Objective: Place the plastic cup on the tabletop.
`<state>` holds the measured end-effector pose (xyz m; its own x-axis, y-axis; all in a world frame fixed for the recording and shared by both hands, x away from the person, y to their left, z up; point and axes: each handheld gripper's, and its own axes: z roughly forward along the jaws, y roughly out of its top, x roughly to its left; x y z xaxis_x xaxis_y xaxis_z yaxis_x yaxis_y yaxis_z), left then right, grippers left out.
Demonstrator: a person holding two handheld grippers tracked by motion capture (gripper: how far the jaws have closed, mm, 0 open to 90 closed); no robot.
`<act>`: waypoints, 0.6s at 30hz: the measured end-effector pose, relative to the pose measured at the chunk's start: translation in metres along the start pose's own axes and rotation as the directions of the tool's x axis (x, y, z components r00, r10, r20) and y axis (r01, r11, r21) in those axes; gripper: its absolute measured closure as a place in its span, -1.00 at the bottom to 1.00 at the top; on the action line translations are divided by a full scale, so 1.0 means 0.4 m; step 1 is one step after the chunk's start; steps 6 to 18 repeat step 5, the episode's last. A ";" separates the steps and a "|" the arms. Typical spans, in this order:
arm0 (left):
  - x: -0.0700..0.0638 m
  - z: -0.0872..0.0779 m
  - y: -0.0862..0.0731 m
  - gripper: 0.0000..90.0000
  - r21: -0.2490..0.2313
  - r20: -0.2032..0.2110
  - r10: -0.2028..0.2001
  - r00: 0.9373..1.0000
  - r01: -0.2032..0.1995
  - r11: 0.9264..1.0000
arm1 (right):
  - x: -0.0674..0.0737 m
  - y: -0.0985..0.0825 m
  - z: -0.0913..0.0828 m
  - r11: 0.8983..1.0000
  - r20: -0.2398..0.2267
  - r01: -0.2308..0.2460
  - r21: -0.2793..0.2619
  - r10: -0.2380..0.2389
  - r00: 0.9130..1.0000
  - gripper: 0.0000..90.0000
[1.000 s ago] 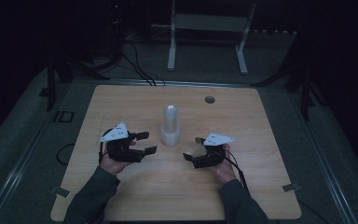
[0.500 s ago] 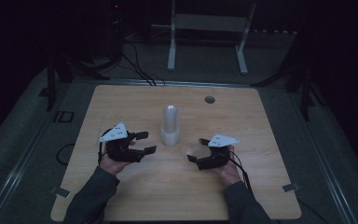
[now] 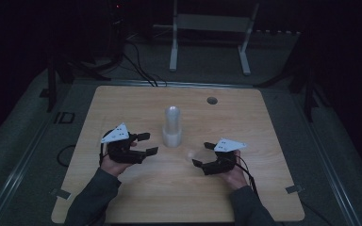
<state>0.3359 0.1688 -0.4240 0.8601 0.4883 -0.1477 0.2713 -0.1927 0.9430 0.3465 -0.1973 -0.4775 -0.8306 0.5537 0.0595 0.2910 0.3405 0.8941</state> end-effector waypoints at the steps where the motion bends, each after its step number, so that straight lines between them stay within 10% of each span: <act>1: 0.000 0.000 0.000 -0.35 0.000 0.000 0.000 1.000 0.000 1.000 | -0.001 -0.001 -0.001 1.000 -0.001 -0.003 0.000 0.003 1.000 -0.73; 18: 0.002 0.000 0.000 -0.35 0.001 -0.002 0.000 1.000 0.000 1.000 | -0.002 -0.001 -0.003 1.000 0.000 -0.006 -0.005 0.006 1.000 -0.73</act>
